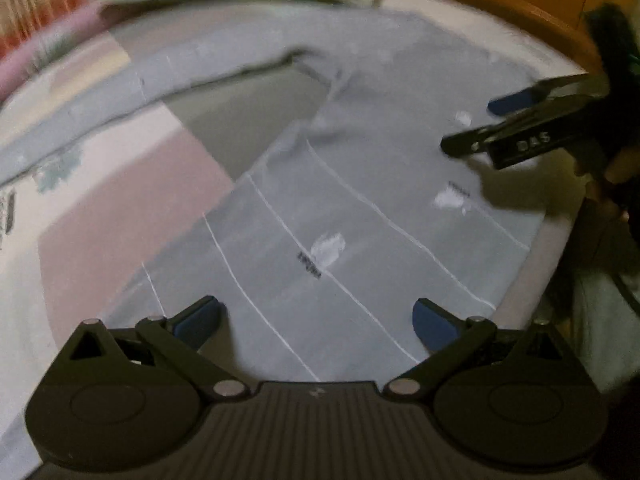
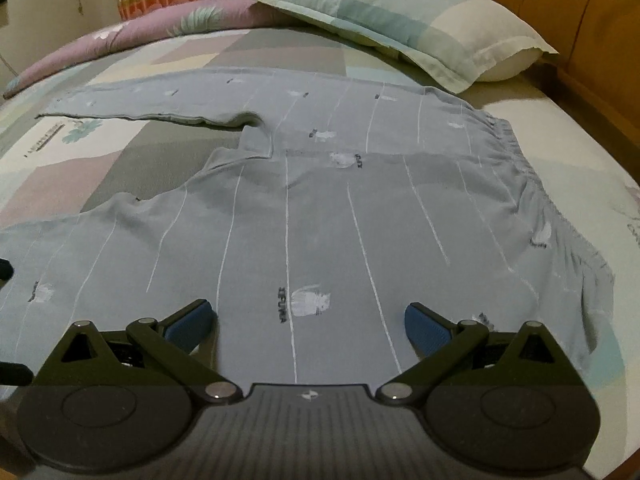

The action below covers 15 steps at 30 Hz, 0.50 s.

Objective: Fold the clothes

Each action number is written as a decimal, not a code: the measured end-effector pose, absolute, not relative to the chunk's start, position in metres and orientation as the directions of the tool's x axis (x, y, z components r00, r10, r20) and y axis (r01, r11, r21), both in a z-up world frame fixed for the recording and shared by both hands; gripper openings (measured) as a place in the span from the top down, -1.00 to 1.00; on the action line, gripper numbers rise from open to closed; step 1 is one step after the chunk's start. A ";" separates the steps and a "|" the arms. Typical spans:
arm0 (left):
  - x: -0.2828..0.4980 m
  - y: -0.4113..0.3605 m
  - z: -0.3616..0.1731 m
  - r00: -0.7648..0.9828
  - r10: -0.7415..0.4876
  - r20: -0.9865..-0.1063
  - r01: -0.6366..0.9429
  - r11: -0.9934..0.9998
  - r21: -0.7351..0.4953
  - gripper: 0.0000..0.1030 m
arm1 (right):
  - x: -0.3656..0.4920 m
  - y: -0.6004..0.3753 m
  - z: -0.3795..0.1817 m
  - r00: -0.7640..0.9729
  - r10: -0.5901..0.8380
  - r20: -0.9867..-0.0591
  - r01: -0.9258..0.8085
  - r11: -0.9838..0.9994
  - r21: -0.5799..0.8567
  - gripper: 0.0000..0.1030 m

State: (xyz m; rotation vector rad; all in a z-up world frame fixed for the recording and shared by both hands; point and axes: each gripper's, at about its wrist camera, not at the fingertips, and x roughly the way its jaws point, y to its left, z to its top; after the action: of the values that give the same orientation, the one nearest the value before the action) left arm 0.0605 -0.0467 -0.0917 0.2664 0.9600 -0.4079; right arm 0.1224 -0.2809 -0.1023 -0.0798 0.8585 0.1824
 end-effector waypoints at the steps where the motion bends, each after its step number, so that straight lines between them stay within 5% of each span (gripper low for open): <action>1: 0.058 -0.047 -0.089 0.515 -0.203 -0.833 0.440 0.897 0.054 -0.98 | 0.124 -0.278 -0.098 0.642 0.131 -0.755 -0.197 0.980 0.003 -1.00; 6: 0.046 -0.045 -0.084 0.554 -0.119 -0.824 0.391 0.911 0.132 -0.99 | 0.139 -0.255 -0.088 0.646 0.219 -0.731 -0.303 0.953 0.017 -1.00; 15: 0.042 -0.027 -0.093 0.549 -0.149 -0.822 0.329 0.943 0.048 -0.99 | 0.196 -0.218 -0.106 0.669 0.234 -0.706 -0.314 0.949 0.017 -1.00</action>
State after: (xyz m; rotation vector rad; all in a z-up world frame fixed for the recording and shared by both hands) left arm 0.0418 -0.0269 -0.0930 0.2061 0.9497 -0.2855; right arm 0.1955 -0.2181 -0.1060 -0.1088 0.7793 0.3092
